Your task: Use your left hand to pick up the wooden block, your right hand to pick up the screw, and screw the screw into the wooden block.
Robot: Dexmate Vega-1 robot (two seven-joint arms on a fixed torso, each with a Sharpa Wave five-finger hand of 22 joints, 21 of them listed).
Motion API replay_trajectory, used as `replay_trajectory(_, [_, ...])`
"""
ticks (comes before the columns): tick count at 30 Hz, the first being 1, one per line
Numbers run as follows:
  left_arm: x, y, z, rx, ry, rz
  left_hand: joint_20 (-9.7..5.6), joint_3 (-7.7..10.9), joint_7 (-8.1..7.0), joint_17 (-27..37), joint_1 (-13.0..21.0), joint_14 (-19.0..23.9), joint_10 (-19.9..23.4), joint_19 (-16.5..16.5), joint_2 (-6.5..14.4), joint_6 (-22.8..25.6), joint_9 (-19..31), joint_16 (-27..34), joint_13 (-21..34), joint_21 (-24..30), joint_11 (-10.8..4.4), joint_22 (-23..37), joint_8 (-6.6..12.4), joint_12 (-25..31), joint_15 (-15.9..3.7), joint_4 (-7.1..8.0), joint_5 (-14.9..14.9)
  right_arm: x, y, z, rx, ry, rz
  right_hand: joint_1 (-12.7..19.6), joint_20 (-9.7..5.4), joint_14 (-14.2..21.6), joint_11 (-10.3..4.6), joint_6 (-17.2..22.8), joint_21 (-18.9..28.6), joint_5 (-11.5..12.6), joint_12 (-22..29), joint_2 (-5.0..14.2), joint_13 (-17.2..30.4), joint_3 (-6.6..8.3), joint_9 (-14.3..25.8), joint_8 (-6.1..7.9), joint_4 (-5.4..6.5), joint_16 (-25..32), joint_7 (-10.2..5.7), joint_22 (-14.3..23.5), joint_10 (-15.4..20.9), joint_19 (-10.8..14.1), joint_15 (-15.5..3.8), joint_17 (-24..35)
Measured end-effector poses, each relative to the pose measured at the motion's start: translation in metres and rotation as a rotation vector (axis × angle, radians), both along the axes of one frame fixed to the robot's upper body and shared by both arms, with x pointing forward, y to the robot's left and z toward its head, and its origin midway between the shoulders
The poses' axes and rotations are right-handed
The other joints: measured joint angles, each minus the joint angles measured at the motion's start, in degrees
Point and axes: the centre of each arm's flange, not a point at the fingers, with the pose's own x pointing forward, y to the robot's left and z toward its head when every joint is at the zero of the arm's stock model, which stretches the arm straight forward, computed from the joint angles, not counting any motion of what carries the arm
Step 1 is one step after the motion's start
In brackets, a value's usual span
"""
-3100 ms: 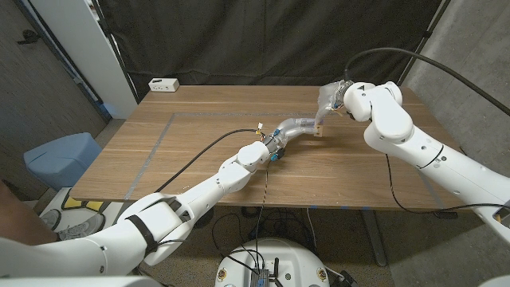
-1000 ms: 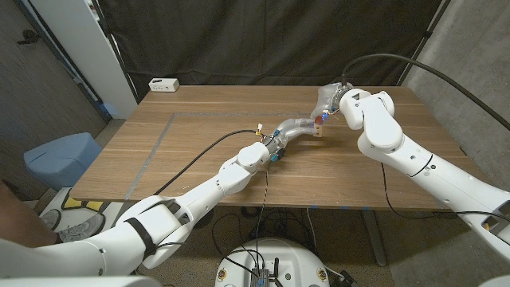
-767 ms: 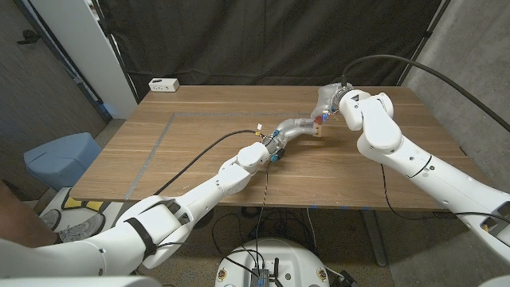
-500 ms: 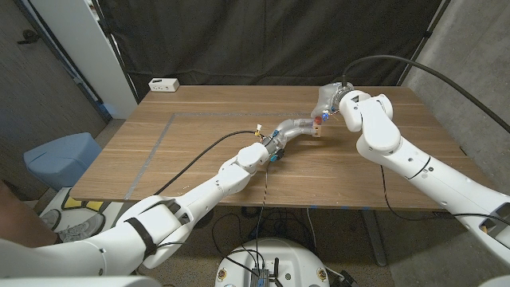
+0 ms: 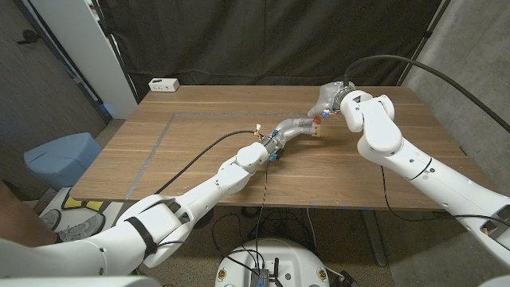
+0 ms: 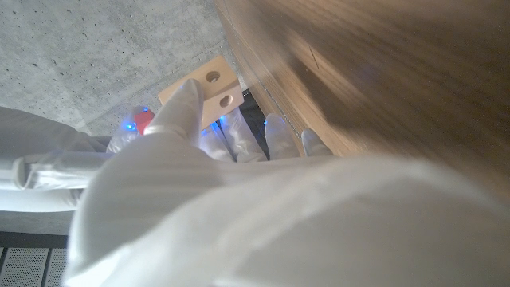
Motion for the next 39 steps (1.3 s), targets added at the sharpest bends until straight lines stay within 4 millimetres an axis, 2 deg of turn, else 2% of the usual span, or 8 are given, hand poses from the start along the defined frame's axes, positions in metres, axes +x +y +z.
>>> replay_trajectory(3, [0.000, 0.000, 0.000, 0.000, 0.001, 0.001, 0.00, 0.00, 0.00, 0.00, 0.00, 0.00, 0.00, 0.00, 0.00, 0.00, -0.01, 0.00, 0.02, 0.00, 0.00, 0.00, 0.00, 0.00, 0.00, 0.00, 0.00, 0.000, 0.000, -0.001, 0.003, 0.005, 0.003, -0.91, 0.49, -0.30, 1.21, -2.34, 0.00, 0.00, -0.39, -0.15, 0.05, -0.31, 0.29, -0.93, 0.31, -0.35, -0.09, 0.00, -0.85, -0.49, 0.22, 0.00])
replay_trajectory(7, [0.000, 0.000, 0.000, -0.001, -0.001, -0.005, 0.00, 0.00, 0.00, 0.00, -0.01, 0.00, 0.40, 0.00, 0.00, 0.00, -0.02, 0.00, 0.02, 0.00, 0.26, 0.00, 0.00, 0.00, 0.00, 0.00, -0.06, -0.003, -0.001, 0.002, 0.005, 0.010, 0.006, -1.56, 1.32, -1.58, 2.95, -6.65, 0.00, 0.21, -0.83, -0.34, 0.05, -1.01, 1.41, -2.21, 0.09, -0.85, 0.29, 0.00, -2.63, -1.32, 0.29, 0.00])
replay_trajectory(14, [0.000, 0.000, 0.001, 0.000, -0.001, -0.004, 0.00, 0.00, 0.01, 0.00, -0.01, 0.00, 0.40, 0.00, 0.00, 0.00, -0.04, 0.00, 0.03, 0.00, 0.27, 0.00, 0.00, 0.00, 0.00, 0.00, -0.11, -0.001, 0.000, -0.004, 0.010, 0.055, 0.016, -1.85, 2.98, -4.32, 4.12, -15.31, -0.28, 0.83, -0.83, -0.64, 0.32, -1.49, 3.04, -4.62, -0.39, -1.30, 0.63, 0.00, -7.32, -2.98, 1.00, -0.17])
replay_trajectory(15, [0.000, 0.000, 0.001, -0.001, -0.002, -0.005, 0.00, 0.14, 0.01, 0.00, -0.01, 0.00, 0.40, 0.00, 0.00, 0.00, -0.04, 0.00, 0.03, 0.00, 0.27, 0.00, 0.00, 0.00, 0.00, -0.13, -0.12, -0.006, -0.003, 0.002, 0.007, 0.046, 0.018, -1.84, 3.19, -4.75, 4.23, -16.57, -0.28, 0.83, -0.83, -0.63, 0.32, -1.41, 3.09, -5.05, -0.53, -1.30, 0.67, 0.00, -8.10, -3.20, 1.04, -0.17])
replay_trajectory(19, [-0.001, 0.000, 0.002, -0.001, -0.004, -0.010, 0.00, 0.18, 0.11, 0.00, -0.53, 0.00, 0.40, 0.00, 0.50, -0.10, -0.03, 0.00, 0.03, 0.00, 0.27, 0.00, -0.06, 0.00, 0.00, -0.17, -0.04, -0.008, -0.003, 0.005, 0.005, 0.065, 0.029, -1.08, 3.97, -6.10, 4.65, -20.51, -0.28, 0.83, -0.83, 0.13, 0.32, -0.91, 3.09, -6.54, -1.43, -1.67, 0.44, 0.00, -10.69, -4.24, 1.74, -0.17])
replay_trajectory(23, [-0.002, 0.000, 0.001, 0.000, -0.002, -0.010, 0.00, 0.18, 0.11, 0.00, -0.54, 0.00, 0.39, 0.00, 0.51, -0.11, -0.01, 0.00, 0.03, 0.00, 0.27, 0.00, -0.07, 0.00, 0.00, -0.17, 0.01, -0.009, -0.002, 0.005, 0.002, 0.087, 0.039, -0.11, 4.66, -7.44, 4.02, -22.92, -0.28, 0.83, -0.83, 1.05, 0.32, -0.45, 3.06, -7.55, -2.27, -1.67, 0.20, 0.00, -12.71, -5.09, 2.67, -0.26])
replay_trajectory(32, [-0.002, 0.000, 0.001, 0.000, -0.001, -0.011, 0.00, 0.18, 0.09, 0.00, -1.74, 0.00, 0.39, 0.00, 0.49, -0.09, 0.01, 0.00, 0.08, 0.00, 0.27, 0.00, -0.23, 0.00, 0.00, -0.18, 0.02, -0.012, -0.001, 0.006, -0.009, 0.130, 0.054, 4.37, 5.94, -10.22, 3.50, -26.74, -0.28, 0.54, -0.83, 1.03, 0.31, 1.13, 2.66, -9.50, -4.62, -1.90, -1.31, 0.00, -16.55, -6.37, 3.19, -0.43])
replay_trajectory(39, [-0.003, 0.000, 0.000, 0.000, 0.002, -0.010, 0.00, 0.40, 0.09, 0.00, -2.12, 0.00, 0.38, 0.00, 0.59, -0.09, 0.00, 0.00, 0.08, 0.00, 0.28, 0.00, -0.22, 0.16, 0.00, -0.40, 0.01, -0.015, -0.001, 0.009, -0.024, 0.152, 0.055, 6.78, 6.40, -11.31, 2.87, -27.90, -0.28, 0.11, -1.04, 0.86, 0.31, 2.08, 2.66, -9.96, -5.71, -1.90, -1.95, 0.00, -18.38, -6.90, 3.47, -0.42])
